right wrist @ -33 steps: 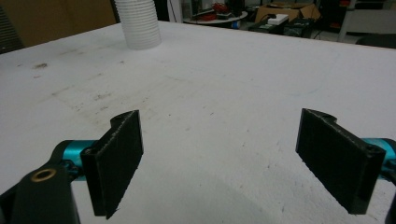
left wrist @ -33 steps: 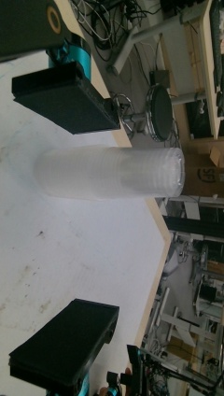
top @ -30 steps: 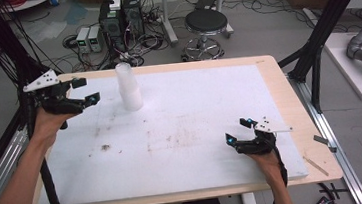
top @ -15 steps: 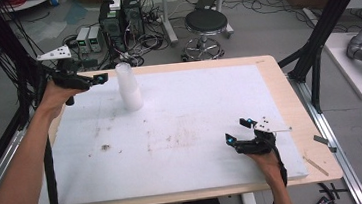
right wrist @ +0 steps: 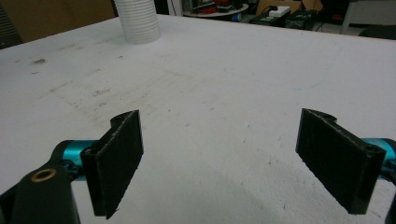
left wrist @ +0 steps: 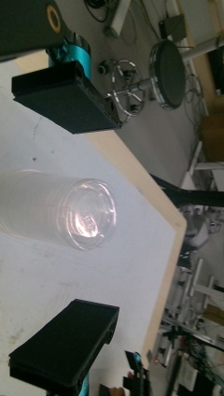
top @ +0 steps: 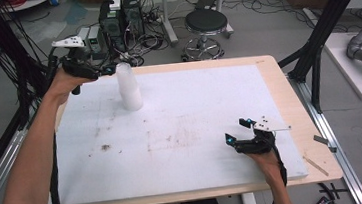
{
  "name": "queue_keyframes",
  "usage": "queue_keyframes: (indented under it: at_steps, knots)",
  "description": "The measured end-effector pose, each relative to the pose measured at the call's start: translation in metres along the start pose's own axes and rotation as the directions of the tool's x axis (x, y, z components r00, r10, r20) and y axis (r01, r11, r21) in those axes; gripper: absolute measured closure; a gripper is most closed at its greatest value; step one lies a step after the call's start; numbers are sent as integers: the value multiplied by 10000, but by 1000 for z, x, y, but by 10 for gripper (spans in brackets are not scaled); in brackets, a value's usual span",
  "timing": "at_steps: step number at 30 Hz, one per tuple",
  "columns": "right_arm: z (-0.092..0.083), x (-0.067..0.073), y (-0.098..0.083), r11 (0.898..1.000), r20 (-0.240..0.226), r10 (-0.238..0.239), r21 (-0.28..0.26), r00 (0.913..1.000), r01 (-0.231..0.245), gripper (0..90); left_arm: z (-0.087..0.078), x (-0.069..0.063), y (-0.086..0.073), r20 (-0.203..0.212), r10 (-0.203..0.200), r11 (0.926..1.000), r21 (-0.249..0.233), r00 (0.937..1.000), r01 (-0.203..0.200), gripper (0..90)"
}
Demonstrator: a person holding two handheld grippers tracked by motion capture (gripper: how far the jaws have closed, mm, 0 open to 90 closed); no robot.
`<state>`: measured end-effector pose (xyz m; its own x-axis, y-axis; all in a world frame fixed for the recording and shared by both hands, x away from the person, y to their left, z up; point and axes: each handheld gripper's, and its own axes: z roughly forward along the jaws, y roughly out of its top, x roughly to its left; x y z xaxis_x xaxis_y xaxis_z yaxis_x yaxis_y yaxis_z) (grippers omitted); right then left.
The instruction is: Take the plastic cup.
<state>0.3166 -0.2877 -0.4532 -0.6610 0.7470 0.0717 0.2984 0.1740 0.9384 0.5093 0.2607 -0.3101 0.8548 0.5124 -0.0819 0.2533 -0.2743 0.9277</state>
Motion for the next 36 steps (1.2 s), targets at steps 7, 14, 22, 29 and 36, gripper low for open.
queue_keyframes:
  at_steps: [7, 14, 22, 29, 36]
  knots:
    - [1, 0, 0, 10000, -20, -14, 72, 10000, 14, 147, 20, -1, -5, -103, 77, 9973, 738, 9999, -69, 100]
    - [0, 0, 0, 10000, 2, -32, 74, 10000, 32, 147, 40, -5, -8, -260, 195, 9896, 1429, 9995, -156, 100]
    - [0, 0, 0, 10000, -16, -8, 58, 10000, 8, 147, 58, -10, -10, -375, 297, 9768, 2133, 9989, -210, 104]
    - [0, -1, 0, 10000, -79, 26, 71, 10000, -26, 147, 59, -10, -11, -471, 245, 9707, 2400, 9986, -125, 140]
    - [1, 0, 0, 10000, -66, 1, 63, 10000, -1, 147, 62, -9, -13, -433, 153, 9604, 2788, 9989, -26, 179]
